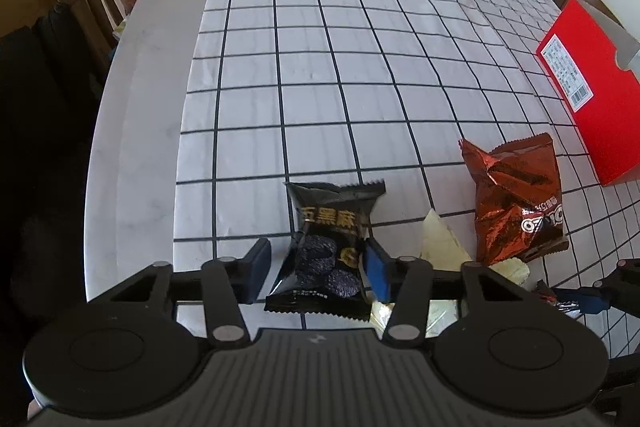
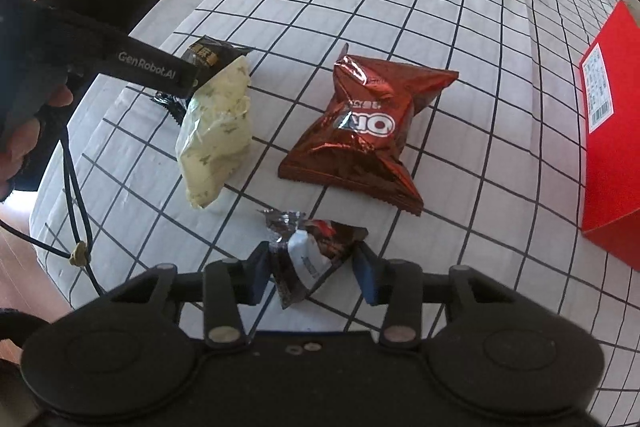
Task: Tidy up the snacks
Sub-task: 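Grasp the black sesame packet with left tool while right tool grasps small red-silver wrapper, then carry sesame packet and red-silver wrapper into the red box and release both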
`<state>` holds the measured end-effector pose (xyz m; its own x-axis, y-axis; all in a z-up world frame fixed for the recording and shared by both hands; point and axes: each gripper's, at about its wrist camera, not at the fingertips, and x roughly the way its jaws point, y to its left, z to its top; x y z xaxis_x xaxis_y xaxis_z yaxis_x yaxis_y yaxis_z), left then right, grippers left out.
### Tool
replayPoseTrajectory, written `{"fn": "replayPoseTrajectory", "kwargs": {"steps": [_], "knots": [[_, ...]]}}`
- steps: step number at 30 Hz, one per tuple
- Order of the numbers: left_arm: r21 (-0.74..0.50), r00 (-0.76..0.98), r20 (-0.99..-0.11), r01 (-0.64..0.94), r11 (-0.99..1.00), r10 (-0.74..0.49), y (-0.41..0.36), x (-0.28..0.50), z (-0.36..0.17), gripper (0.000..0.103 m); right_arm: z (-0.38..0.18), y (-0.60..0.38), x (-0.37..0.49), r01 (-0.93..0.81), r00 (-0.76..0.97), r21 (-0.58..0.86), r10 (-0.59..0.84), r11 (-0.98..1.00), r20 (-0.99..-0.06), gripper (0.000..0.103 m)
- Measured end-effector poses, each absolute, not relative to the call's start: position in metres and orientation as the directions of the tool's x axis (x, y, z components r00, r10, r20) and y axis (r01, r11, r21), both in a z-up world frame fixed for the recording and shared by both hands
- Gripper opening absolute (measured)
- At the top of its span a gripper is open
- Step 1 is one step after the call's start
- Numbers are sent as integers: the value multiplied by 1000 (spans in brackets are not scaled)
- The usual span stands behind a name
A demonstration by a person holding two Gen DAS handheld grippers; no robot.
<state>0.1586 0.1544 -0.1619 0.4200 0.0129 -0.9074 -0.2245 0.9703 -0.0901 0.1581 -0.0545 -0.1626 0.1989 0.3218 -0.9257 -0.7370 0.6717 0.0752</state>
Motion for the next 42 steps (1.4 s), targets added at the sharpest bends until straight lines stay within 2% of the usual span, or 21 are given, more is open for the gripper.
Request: {"fn": "replayPoseTrajectory", "kwargs": {"steps": [3,10,22,42], "knots": [[-87,424,-905,-227,970,17,155,157,-162,42,-162,-55,157,-735,197,80,325,674,-925,37],[-106,432,-902,-243,964,10,158,154,-161,36,-158,-61,157,-710,204,94,332,698,-921,30],[-138,455,-891,-289,947,10,162,140,-148,35,-139,-87,165,-630,268,122,362,767,-893,27],[-199,583,-812,-304,932,17,157,111,-56,35,-55,-144,197,-523,418,237,489,819,-766,26]]}}
